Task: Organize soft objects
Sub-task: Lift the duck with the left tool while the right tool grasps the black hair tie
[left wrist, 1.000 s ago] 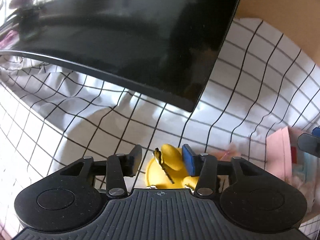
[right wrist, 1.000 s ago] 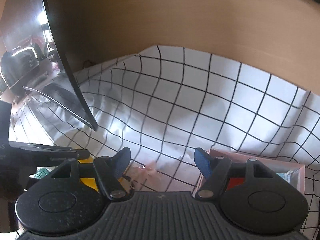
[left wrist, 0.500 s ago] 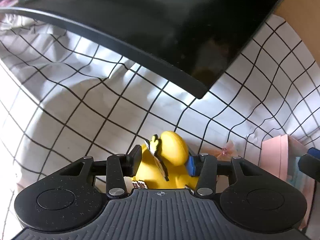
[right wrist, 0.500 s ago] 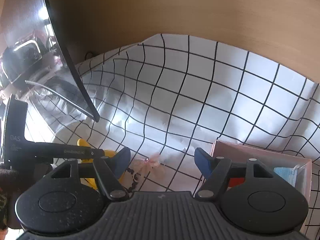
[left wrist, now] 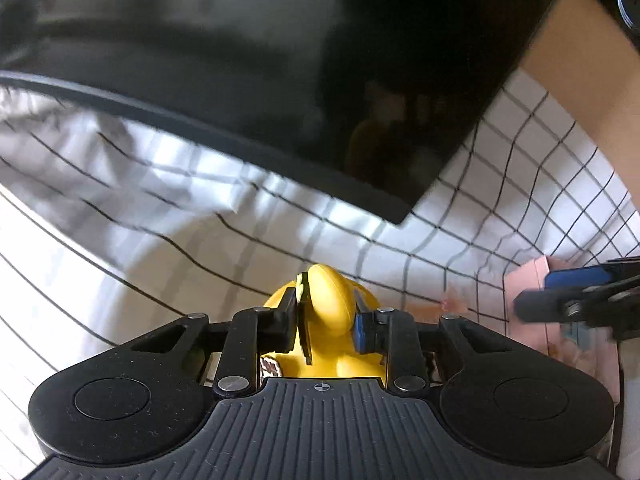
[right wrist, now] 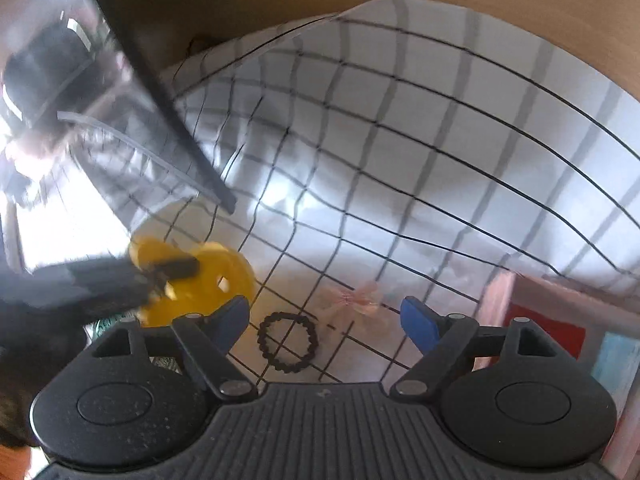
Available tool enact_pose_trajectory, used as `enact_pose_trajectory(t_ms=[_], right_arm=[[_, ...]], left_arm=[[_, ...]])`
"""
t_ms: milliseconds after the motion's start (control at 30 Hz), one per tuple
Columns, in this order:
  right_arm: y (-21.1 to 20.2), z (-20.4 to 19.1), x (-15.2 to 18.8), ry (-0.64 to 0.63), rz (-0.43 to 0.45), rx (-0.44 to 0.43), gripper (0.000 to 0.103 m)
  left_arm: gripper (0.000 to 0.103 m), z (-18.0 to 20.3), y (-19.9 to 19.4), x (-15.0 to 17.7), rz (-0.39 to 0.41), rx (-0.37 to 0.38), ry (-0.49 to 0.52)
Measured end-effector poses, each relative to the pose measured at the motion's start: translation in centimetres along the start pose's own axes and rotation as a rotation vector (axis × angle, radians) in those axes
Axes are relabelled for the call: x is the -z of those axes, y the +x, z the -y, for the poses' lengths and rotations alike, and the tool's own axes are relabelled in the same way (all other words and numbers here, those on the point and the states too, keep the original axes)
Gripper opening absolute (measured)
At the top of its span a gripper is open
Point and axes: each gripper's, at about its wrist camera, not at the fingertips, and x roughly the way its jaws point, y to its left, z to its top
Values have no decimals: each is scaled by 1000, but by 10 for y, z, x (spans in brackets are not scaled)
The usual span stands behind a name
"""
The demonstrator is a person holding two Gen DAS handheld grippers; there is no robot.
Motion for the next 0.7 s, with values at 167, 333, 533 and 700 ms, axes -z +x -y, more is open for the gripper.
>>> enact_pose_trajectory(t_ms=[167,333,533,700], right_arm=[[28,-36,-17,-53,-117,-13,79],[70,-60,-22,-38,-294,-6,34],[113,-69,-25,37,-407,50,30],[127,-85,-21,-21,-422,129,24]], left_arm=[[27,-34,-28,-15,81,-3,-41],[25,-56,-46,-20,156,-1,-60],[21,-72,-49,-11,171,49,-68],[20,-83,-43,0,172,71,-77]])
